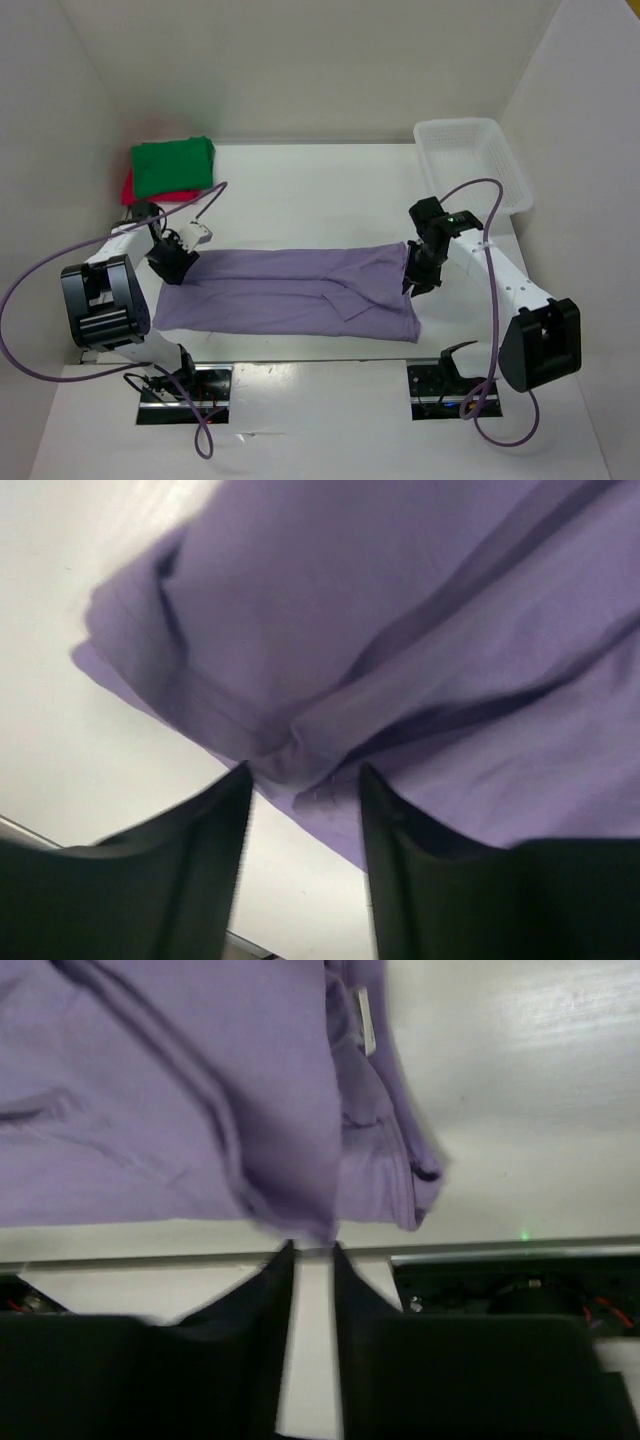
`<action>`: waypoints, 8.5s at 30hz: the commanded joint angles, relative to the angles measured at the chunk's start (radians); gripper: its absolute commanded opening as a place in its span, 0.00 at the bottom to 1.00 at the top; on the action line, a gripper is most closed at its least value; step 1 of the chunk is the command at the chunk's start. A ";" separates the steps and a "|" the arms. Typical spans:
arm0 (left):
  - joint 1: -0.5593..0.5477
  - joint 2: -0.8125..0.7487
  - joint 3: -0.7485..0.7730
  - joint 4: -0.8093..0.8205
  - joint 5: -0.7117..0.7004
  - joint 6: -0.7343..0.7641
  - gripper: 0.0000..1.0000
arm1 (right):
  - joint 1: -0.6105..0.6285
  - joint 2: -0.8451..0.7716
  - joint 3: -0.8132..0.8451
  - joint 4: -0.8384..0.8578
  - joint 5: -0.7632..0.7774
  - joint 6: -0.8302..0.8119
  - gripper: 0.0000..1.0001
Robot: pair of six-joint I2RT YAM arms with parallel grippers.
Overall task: Fold and stack the t-shirts
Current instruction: Fold the other side of the tshirt into a rectangle
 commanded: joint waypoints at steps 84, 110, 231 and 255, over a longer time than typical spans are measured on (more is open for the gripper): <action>-0.470 0.085 0.594 -0.141 0.250 -0.304 0.64 | 0.014 -0.010 -0.027 0.166 0.150 0.202 0.55; -1.048 0.692 0.861 0.035 0.429 -0.447 0.60 | -0.047 -0.233 0.078 -0.012 0.334 0.306 0.54; -0.927 0.478 0.629 0.157 0.010 -0.812 0.48 | 0.007 0.184 0.017 0.384 0.245 0.185 0.50; -0.352 0.097 0.373 -0.041 -0.064 -0.585 0.68 | 0.117 -0.107 -0.156 0.189 0.231 0.661 0.85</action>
